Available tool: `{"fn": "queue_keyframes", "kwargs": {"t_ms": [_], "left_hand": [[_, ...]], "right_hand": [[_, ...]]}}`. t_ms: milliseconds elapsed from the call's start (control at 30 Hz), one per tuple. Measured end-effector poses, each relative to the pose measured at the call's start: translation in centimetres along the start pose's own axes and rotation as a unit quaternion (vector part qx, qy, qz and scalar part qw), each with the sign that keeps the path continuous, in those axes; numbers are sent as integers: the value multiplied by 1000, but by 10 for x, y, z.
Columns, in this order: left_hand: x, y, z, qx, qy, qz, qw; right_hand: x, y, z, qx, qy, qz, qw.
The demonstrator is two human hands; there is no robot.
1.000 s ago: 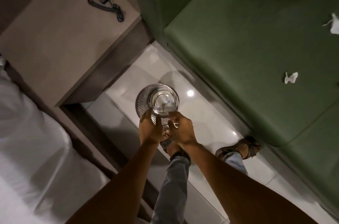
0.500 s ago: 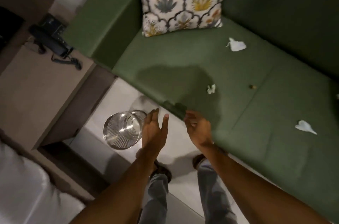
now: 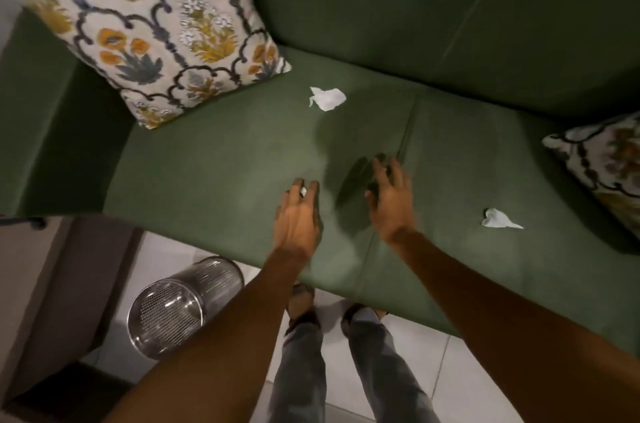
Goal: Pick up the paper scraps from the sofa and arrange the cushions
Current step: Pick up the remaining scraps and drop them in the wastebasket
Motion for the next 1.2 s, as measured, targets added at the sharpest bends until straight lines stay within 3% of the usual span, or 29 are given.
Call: {"fn": "queue_keyframes", "kwargs": {"t_ms": [100, 200, 333, 433, 533, 733, 1000, 1200], "left_hand": [[-9, 15, 0, 9, -1, -12, 1000], [-11, 23, 5, -4, -46, -17, 999], [2, 39, -6, -20, -91, -25, 995], [22, 67, -35, -14, -136, -32, 990], [39, 102, -62, 6, -128, -69, 989], [49, 151, -96, -31, -23, -127, 991], [24, 169, -103, -66, -29, -68, 995], [11, 114, -87, -105, -126, 0, 986]], "right_hand": [[-1, 15, -9, 39, -34, 14, 999], [6, 15, -24, 30, 58, -14, 998], [23, -3, -53, -63, 136, -50, 987], [43, -34, -86, -155, 223, -132, 953], [55, -65, -120, -222, 260, -162, 926], [82, -95, -173, -275, 135, -195, 932], [69, -73, -190, -303, 206, -177, 913], [50, -49, -120, -287, 261, -171, 906]]}}
Point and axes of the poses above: each hand's wrist, its own y-axis towards the middle knuckle, its own x-axis out of the back of the hand, z = x × y, the point moved 5 cm from there along y, towards the middle knuckle, and after that the axes turned 5 degrees about x, right-handed, at the moved point
